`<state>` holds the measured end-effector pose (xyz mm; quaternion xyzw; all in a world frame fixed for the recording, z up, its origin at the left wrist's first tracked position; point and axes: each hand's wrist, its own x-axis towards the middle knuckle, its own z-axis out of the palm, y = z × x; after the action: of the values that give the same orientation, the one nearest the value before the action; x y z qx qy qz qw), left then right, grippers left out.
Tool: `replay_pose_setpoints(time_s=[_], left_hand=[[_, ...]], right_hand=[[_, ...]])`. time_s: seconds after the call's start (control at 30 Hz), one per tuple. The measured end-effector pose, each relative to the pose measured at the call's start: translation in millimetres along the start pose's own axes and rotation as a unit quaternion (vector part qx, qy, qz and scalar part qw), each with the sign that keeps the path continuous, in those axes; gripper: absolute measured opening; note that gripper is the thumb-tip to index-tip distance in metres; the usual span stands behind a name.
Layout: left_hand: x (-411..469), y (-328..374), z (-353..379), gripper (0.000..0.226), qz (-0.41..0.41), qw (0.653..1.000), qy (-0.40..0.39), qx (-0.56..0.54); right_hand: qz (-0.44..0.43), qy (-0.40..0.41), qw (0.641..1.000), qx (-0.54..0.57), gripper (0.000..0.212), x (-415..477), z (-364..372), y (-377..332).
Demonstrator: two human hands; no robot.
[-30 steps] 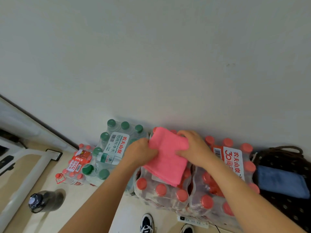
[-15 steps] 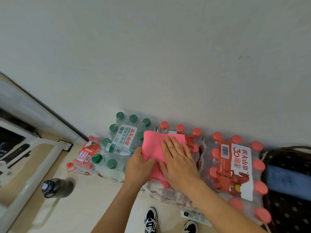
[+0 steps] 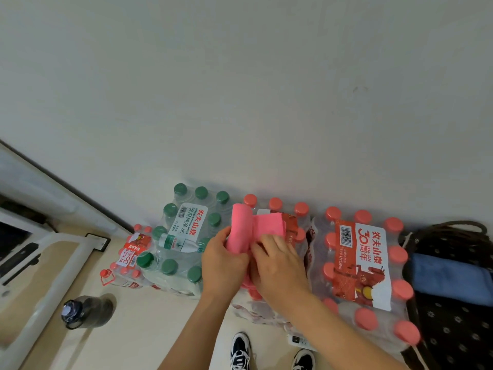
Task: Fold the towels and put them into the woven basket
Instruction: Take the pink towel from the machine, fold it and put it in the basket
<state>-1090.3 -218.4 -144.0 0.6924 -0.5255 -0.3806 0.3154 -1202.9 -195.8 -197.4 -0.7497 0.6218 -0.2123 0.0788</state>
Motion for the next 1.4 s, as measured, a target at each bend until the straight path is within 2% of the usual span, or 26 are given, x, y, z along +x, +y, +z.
replay_pose_setpoints(time_s=[0.07,0.13,0.2,0.27,0.33,0.37,0.47,0.53,0.6,0.7,0.8,0.87,1.0,1.1,1.17,1.23,1.3,1.4], left_hand=[[-3.8,4.1,7.6,0.05,0.039,0.999,0.004,0.017],[-9.9,10.2,19.7,0.059,0.064,0.998,0.011,0.021],[-15.7,16.1,30.0,0.06,0.088,0.996,0.008,0.009],[-21.4,14.7,36.2,0.054,0.153,0.988,-0.008,0.037],[-26.3,6.2,37.4,0.047,0.217,0.971,-0.028,0.098],[-28.0,1.7,36.4,0.045,0.24,0.963,-0.033,0.122],[-30.6,-10.0,33.5,0.048,0.316,0.935,-0.041,0.154],[-32.0,-15.5,32.1,0.047,0.35,0.921,-0.032,0.17],[-33.1,-21.8,30.8,0.047,0.332,0.924,0.001,0.19],[-34.1,-30.2,27.0,0.054,0.291,0.931,0.025,0.217],[-31.5,-39.1,22.1,0.067,0.315,0.914,0.003,0.254],[-29.9,-39.8,21.3,0.067,0.334,0.901,-0.013,0.277],[-33.0,-31.2,27.6,0.048,0.393,0.858,-0.025,0.329],[-31.9,-27.3,26.6,0.045,0.401,0.851,-0.038,0.339],[-31.2,-30.4,22.6,0.045,0.407,0.844,-0.046,0.346],[-36.0,-33.0,17.4,0.049,0.402,0.851,-0.066,0.333],[-42.9,-34.9,15.4,0.048,0.366,0.886,-0.078,0.274],[-43.9,-33.1,22.3,0.022,0.251,0.95,-0.031,0.183]], right_hand=[[-0.004,-0.038,0.997,0.074,0.025,4.1,-8.4,4.6],[0.05,-0.076,0.973,0.21,0.033,11.7,-22.8,12.7],[0.159,-0.112,0.914,0.355,0.037,19.7,-33.5,26.5],[0.242,-0.108,0.832,0.488,0.037,27.4,-37.4,40.4],[0.292,-0.101,0.776,0.55,0.032,33.9,-40.2,46.3],[0.297,-0.095,0.776,0.548,0.031,35.8,-41.5,45.2],[0.294,-0.06,0.827,0.476,0.042,37.0,-36.5,39.7],[0.306,-0.036,0.818,0.485,0.04,36.6,-34.5,38.5],[0.311,-0.026,0.806,0.502,0.04,34.9,-35.3,40.2],[0.269,-0.022,0.831,0.487,0.048,33.6,-42.8,42.7],[0.227,-0.04,0.849,0.475,0.06,35.8,-47.3,44.2],[0.203,-0.054,0.884,0.418,0.06,40.5,-45.2,47.2],[0.149,-0.049,0.947,0.281,0.056,47.3,-36.0,49.9],[0.114,-0.041,0.971,0.206,0.057,48.0,-29.6,55.2],[0.089,-0.07,0.975,0.189,0.061,51.2,-31.0,62.8],[0.089,-0.132,0.961,0.228,0.068,56.7,-36.6,68.1],[0.109,-0.187,0.931,0.295,0.074,63.9,-43.9,71.1],[0.119,-0.229,0.91,0.324,0.074,71.1,-53.8,70.6]])
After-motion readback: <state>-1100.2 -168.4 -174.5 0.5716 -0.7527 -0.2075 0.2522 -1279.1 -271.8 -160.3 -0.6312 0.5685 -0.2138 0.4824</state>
